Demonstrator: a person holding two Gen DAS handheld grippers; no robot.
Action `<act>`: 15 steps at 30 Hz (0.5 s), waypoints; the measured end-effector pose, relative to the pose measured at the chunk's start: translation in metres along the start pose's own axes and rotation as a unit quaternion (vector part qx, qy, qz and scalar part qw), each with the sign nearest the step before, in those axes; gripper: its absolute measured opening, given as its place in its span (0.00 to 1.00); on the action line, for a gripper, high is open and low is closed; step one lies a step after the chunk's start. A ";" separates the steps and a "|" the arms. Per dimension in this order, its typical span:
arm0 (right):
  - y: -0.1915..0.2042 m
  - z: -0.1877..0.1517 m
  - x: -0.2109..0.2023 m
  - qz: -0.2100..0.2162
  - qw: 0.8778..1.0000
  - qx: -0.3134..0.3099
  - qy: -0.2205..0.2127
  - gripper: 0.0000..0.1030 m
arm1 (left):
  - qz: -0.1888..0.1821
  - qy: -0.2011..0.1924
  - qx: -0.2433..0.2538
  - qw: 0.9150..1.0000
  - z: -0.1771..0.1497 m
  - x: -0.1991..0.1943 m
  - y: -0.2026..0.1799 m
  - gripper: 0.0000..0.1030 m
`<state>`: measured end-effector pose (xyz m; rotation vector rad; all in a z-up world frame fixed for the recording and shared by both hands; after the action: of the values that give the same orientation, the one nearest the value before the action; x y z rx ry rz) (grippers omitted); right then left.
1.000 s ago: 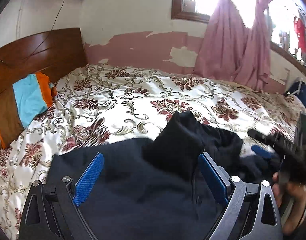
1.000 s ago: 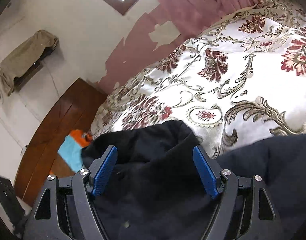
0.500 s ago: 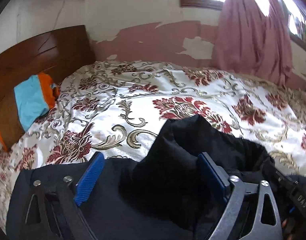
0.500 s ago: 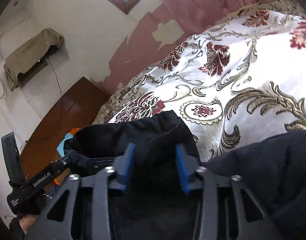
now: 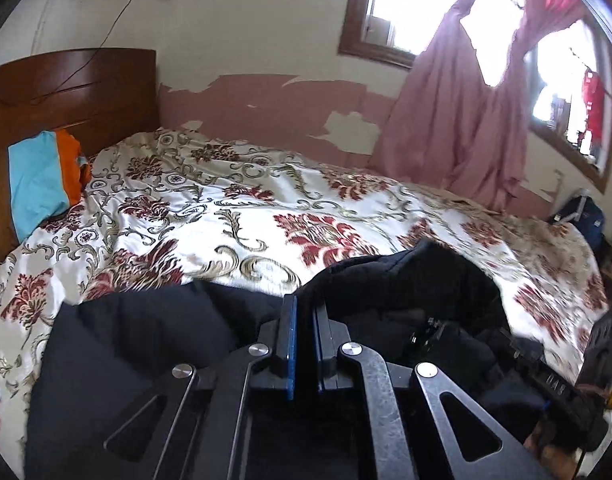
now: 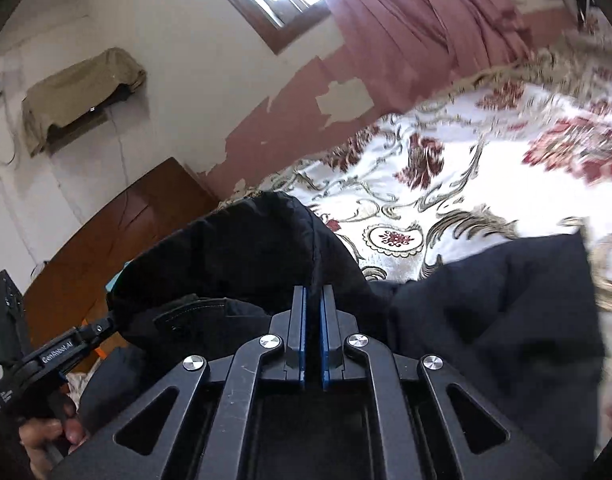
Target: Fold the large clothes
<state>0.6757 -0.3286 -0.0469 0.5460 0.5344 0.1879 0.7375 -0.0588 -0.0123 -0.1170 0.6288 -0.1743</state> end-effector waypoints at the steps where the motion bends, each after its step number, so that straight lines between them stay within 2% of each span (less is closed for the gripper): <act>1: 0.001 -0.004 -0.008 -0.001 1.000 -0.007 0.002 0.05 | -0.005 0.003 0.000 1.000 -0.005 -0.007 0.003 0.07; 5: 0.003 -0.030 -0.037 -0.006 0.999 -0.027 0.022 0.04 | -0.015 0.028 -0.007 0.999 -0.029 -0.022 0.016 0.06; 7: -0.006 -0.042 -0.044 0.006 0.999 -0.009 0.038 0.04 | -0.015 0.039 -0.015 0.999 -0.042 -0.023 0.022 0.06; 11: -0.021 -0.057 -0.037 0.007 0.998 0.013 0.064 0.04 | 0.003 0.060 -0.016 0.998 -0.068 -0.012 0.029 0.05; 15: -0.027 -0.065 -0.030 0.000 0.997 0.017 0.081 0.04 | 0.016 0.059 -0.015 0.998 -0.085 -0.005 0.031 0.05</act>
<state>0.6169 -0.3321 -0.0956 0.5673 0.6965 0.2251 0.6869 -0.0325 -0.0831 -0.1263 0.7517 -0.1408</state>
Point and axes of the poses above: each gripper's, at about its wrist camera, not at the fingertips, and x roughly the way its jaws point, y to its left, z to its top, the point moved 6 cm from there along x, roughly the way its jaws point, and after that the axes turned 3 degrees about y, right-handed, at the moved point
